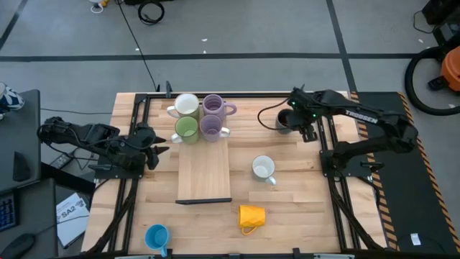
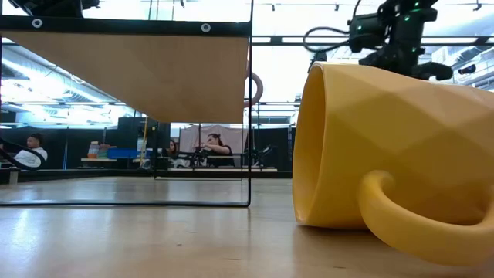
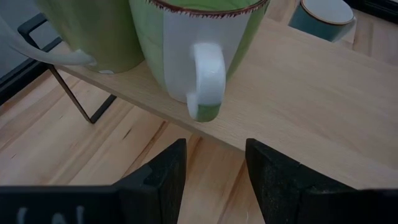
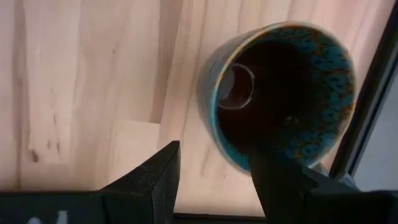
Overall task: Place coffee mugs
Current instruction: Put the blue patterned mug on the shelf
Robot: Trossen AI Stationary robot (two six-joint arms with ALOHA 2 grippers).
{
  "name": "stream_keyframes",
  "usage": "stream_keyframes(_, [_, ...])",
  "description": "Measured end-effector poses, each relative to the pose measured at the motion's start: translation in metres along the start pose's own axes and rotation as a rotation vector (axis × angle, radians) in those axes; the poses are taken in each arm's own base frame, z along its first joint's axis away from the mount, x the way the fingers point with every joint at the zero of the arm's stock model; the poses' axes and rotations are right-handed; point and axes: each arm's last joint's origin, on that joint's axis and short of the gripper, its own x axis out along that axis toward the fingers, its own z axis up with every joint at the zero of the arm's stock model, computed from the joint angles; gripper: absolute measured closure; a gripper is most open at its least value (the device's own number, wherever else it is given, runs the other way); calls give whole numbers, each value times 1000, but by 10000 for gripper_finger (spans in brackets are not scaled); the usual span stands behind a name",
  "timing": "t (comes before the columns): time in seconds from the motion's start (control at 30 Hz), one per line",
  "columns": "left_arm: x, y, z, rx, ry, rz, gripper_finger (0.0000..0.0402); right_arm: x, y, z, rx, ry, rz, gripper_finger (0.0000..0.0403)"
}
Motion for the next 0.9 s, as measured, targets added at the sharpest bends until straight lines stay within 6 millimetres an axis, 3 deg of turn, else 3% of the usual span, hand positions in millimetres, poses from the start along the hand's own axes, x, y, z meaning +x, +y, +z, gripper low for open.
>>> stream_keyframes(0.37, [0, 0, 0, 0, 0, 0, 230, 27, -17, 6, -17, 96, 25, 209])
stream_keyframes(0.9, [0, 0, 0, 1, 0, 0, 230, 59, -25, 11, -24, 230, 94, 223])
